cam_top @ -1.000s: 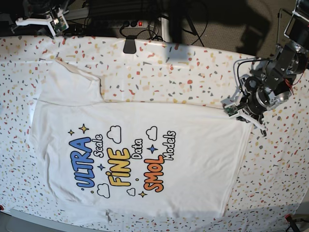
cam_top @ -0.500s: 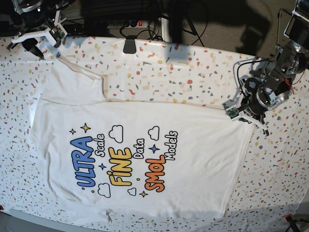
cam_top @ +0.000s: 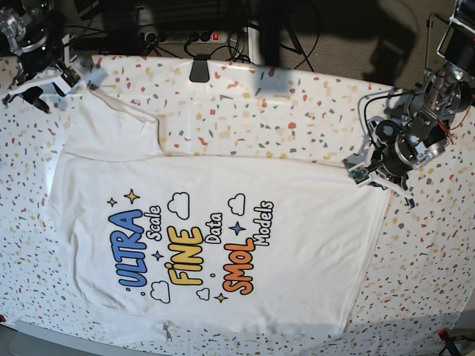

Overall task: Fold the T-shirt properly
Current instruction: 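Lower the right gripper onto the shirt's shoulder and grasp it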

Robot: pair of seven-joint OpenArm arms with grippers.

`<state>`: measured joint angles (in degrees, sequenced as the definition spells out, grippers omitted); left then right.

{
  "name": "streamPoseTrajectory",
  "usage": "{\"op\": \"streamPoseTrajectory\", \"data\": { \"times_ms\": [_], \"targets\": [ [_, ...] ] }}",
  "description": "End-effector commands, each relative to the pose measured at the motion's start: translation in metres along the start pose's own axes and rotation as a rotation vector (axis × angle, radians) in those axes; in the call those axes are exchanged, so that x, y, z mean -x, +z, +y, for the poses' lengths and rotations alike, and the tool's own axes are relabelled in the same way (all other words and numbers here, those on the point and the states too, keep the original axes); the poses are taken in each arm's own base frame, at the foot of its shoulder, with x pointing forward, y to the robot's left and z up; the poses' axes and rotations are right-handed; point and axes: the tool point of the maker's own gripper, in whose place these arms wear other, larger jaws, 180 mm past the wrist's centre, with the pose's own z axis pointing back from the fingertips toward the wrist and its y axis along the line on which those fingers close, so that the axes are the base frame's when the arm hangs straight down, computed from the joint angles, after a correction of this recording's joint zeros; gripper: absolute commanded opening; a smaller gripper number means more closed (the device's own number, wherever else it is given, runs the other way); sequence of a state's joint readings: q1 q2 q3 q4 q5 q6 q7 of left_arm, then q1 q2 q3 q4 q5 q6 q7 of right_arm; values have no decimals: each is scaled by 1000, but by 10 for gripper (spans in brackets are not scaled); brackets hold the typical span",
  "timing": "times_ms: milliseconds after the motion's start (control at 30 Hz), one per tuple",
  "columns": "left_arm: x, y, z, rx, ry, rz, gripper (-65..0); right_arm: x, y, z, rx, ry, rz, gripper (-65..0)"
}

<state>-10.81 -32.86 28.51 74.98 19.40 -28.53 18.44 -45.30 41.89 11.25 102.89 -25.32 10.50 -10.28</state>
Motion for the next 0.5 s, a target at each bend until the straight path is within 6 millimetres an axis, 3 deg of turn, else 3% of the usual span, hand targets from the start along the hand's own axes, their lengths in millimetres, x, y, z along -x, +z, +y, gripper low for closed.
{"op": "streamPoseTrajectory", "data": {
  "times_ms": [0,233,467],
  "targets": [
    [3,3,11,-19,-6,9,-650,-2,-5,-12,28,31,-16,-327],
    [4,2,11,-27,1,35,-650,-4,-37,-4,-23,151,-18,-327],
    [13,4,37,-179,65,94,-650,-16,-49,-10,-13,170,-21,-327]
  ]
}}
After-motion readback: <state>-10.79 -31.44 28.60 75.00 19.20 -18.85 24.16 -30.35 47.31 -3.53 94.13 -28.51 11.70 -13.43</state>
